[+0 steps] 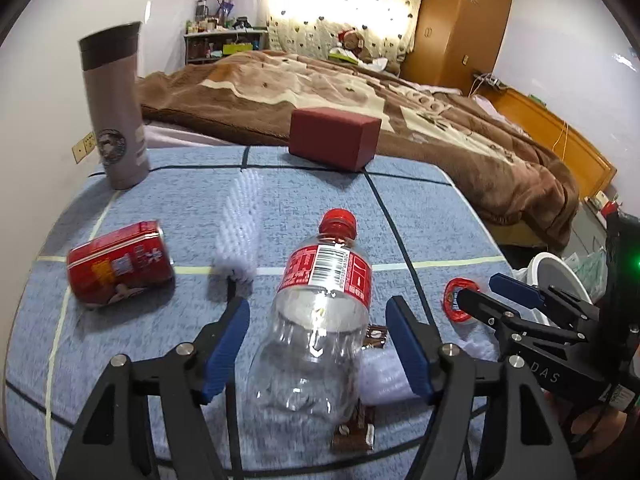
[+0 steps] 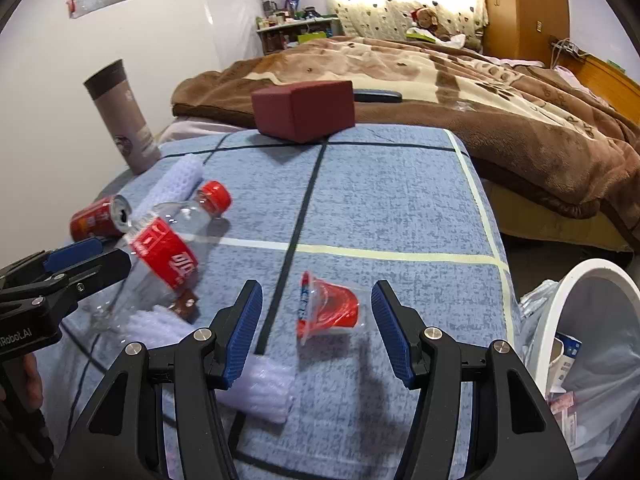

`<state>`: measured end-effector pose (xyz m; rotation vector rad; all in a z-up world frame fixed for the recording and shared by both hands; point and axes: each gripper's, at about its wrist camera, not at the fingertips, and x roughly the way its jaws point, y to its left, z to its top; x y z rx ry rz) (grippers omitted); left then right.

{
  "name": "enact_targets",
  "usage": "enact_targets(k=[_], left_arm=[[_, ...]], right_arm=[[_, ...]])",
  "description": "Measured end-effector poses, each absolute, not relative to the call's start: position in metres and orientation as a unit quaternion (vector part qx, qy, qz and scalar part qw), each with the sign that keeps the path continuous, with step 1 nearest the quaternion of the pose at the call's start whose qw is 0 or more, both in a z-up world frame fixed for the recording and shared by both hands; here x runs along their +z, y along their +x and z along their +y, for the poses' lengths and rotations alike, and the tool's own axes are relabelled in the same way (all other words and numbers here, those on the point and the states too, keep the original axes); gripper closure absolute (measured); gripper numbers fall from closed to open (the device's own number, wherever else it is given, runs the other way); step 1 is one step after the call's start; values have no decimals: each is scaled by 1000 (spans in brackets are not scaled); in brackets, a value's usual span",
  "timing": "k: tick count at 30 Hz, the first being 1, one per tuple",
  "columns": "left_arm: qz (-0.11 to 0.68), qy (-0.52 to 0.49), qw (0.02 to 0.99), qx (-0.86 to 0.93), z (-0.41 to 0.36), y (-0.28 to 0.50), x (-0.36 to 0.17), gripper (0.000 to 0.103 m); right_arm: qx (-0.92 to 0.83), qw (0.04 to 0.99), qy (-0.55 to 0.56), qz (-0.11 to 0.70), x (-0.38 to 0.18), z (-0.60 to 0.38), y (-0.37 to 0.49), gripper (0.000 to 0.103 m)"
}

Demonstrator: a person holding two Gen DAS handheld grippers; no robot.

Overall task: Collect trash
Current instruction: 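Grasp the small red plastic cup with the right tool while the left tool grasps the clear bottle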

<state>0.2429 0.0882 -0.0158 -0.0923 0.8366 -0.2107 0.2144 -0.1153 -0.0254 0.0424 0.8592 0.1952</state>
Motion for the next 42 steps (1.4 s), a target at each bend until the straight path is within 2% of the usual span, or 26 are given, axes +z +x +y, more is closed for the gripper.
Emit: enact_targets(k=[15,17,18,20,29,42], left_arm=[[440,-45,890,-109,81,267,-35,31],[435,-46,892,-112,80,266,-34,34],[434,-45,893,-111,80,267,-33,36],[435,-45,892,-111,78,268,-33,36],[431,-43,896,-103,77,265,-32,37],[394,-41,911,-109,68,246,-2,37]], right_arm=[[84,893,37,441,-35,-118,226,45],[87,893,41,440,-34,-119,227,45],[88,893,43,440,-34,-120,227,47],[87,893,44,438,-34,-120,227,58],[89,897,56,429,-32,-124,225,59],[95,909,76,398,-13,-135,214,60]])
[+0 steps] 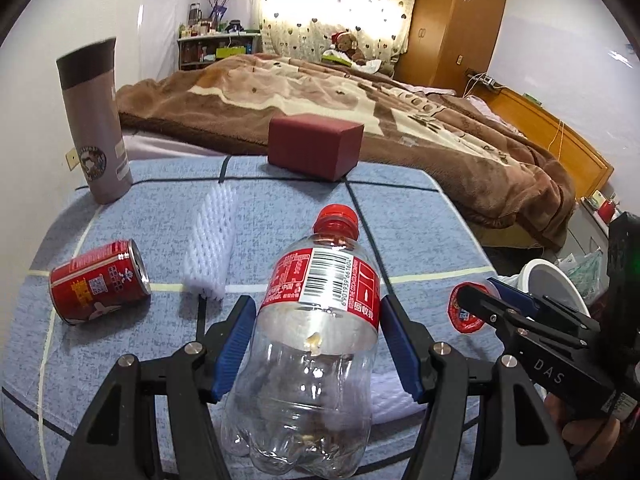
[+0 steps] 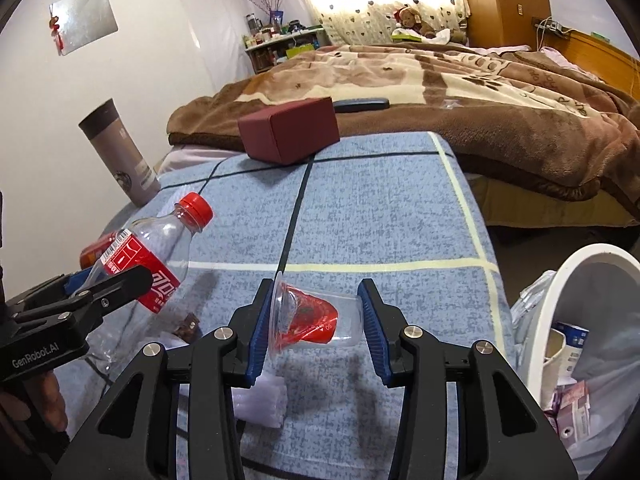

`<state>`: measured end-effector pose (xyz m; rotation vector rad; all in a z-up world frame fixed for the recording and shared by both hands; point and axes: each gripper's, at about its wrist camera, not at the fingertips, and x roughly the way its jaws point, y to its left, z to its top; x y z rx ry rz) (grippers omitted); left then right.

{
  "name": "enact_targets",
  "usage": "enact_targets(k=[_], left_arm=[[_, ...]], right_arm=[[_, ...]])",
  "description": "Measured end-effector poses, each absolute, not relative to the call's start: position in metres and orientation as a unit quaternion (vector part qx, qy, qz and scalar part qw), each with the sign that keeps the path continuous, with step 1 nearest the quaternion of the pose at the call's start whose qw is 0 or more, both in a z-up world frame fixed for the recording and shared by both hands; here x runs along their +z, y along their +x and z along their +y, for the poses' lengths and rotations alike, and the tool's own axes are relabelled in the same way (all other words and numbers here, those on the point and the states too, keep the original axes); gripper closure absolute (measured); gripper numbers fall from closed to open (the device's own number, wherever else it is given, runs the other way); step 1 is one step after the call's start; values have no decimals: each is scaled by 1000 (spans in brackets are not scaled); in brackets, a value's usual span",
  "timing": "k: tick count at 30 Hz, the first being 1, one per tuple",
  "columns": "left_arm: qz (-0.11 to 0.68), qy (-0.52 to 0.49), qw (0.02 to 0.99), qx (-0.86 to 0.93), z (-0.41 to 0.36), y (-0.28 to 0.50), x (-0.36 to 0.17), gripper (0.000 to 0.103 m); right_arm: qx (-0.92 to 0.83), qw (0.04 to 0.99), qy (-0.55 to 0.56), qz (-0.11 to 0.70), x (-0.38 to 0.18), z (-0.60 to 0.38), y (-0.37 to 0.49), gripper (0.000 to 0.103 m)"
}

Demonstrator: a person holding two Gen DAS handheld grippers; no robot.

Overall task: Collect trash
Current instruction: 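Carry the red cup and clear bottle over the white bin and release both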

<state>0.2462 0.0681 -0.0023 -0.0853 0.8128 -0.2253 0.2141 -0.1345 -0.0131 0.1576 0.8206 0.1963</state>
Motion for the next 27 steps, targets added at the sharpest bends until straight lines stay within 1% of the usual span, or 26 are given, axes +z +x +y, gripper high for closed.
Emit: enact_targets(k=[14,27], left_arm=[[361,-30,922,-134,37,218,29,37],[351,-17,915,-200,-37,198,39,37]], right_arm=[[88,922,88,366,11,-160,195,60],[35,933,92,345,24,-219,165,60]])
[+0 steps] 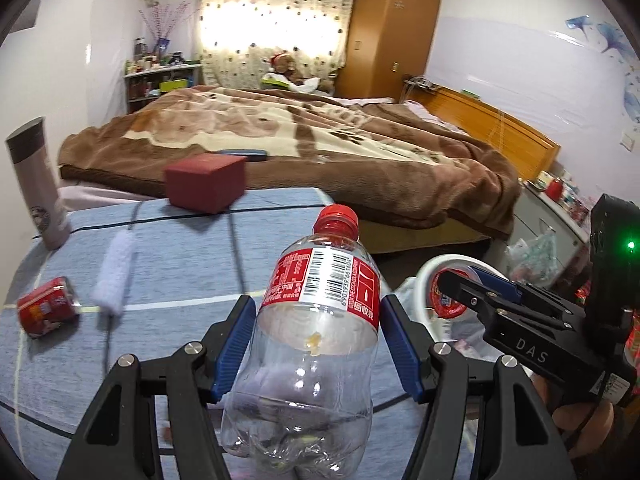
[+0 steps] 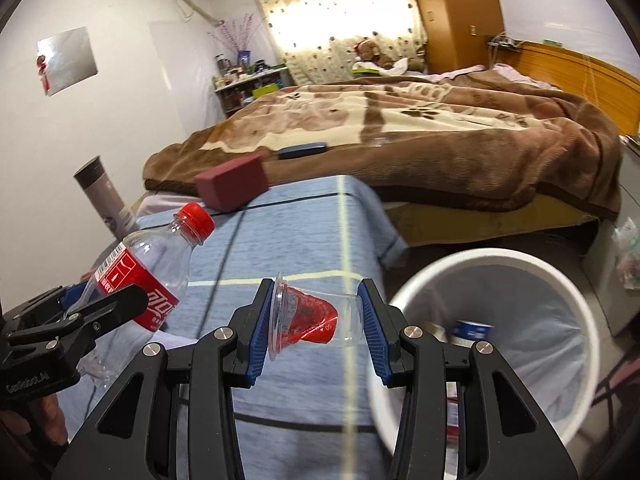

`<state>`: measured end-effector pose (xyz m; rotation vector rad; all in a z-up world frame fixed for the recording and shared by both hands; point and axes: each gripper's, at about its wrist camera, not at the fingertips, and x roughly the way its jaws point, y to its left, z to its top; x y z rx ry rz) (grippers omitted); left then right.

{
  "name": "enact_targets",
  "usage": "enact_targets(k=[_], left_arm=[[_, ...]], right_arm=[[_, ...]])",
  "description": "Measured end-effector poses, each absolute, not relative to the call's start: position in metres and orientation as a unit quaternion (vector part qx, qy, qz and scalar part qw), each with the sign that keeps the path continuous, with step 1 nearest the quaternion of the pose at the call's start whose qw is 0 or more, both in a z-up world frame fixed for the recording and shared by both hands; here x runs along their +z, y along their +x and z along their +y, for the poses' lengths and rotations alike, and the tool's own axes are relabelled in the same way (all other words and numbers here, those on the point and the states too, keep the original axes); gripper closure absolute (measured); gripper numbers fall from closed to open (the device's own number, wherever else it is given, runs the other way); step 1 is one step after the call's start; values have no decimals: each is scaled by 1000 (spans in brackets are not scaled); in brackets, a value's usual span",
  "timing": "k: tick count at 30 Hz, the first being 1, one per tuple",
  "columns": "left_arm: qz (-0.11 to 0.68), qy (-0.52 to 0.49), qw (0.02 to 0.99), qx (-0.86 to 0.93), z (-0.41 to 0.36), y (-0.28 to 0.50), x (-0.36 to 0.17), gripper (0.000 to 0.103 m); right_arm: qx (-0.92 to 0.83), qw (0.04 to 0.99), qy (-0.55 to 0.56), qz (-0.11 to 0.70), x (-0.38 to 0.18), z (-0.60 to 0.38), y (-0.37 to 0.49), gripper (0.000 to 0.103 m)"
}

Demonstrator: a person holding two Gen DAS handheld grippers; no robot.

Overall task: Collect trash
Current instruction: 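Carry the red cup and clear bottle over the white bin and release both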

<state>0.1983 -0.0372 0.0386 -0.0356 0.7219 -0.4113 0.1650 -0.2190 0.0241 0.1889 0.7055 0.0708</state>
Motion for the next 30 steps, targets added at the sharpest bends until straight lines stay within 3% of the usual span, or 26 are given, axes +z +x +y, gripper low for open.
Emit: enact_targets(k=[17,30], left_arm=[[368,15,885,-286,-161,178,25,37],[387,38,869,-306,-215,177,6,37]], right_arm=[[-59,929,112,347,12,-299,134,59],[-97,912,119,381,-13,-337,126,59]])
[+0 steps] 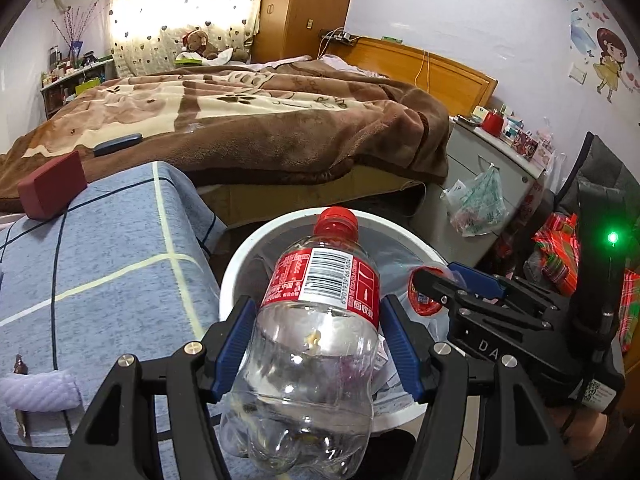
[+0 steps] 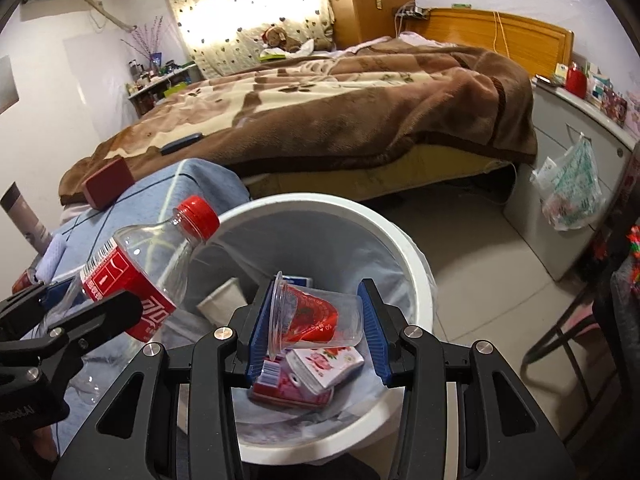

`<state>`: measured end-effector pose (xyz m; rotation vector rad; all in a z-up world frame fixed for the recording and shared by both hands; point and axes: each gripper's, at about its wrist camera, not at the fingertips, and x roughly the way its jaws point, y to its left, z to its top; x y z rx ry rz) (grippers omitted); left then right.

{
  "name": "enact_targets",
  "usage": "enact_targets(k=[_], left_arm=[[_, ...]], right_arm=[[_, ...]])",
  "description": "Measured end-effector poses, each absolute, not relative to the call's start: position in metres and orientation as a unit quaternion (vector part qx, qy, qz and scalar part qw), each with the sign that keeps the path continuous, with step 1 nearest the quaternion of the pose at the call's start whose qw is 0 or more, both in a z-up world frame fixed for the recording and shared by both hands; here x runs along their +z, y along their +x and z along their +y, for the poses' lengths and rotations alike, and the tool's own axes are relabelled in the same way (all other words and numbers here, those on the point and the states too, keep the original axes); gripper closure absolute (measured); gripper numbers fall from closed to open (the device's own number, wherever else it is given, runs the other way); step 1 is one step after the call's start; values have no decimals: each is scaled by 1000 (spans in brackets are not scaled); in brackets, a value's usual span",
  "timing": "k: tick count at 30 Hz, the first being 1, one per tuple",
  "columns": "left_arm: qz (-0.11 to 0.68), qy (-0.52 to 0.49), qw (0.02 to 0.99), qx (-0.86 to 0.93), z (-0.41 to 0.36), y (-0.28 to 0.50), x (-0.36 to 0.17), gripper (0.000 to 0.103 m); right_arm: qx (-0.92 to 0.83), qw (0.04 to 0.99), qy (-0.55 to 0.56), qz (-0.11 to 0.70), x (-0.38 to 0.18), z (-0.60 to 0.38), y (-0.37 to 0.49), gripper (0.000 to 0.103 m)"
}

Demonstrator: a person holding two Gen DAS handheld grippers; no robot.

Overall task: Collect trash
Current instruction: 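Carry the red cup and clear bottle over the white bin and release both, then move both open tools back over the table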

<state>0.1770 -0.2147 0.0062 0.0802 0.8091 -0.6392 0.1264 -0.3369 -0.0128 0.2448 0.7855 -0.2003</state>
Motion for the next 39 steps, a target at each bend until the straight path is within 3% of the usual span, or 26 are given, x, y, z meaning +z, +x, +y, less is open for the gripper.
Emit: enact_targets(k=[10,13,39], left_arm=[[399,47,863,-305,-230,182,-3,37],[404,43,861,-305,-231,185,-5,36],[374,23,884,-279,-174,166,18,33]], right_arm=[[-90,902,112,406,-23,-345,131,58],[-95,901,113,408,-24,-346,130,45],[-79,923,123,356,2,-324,116,44]])
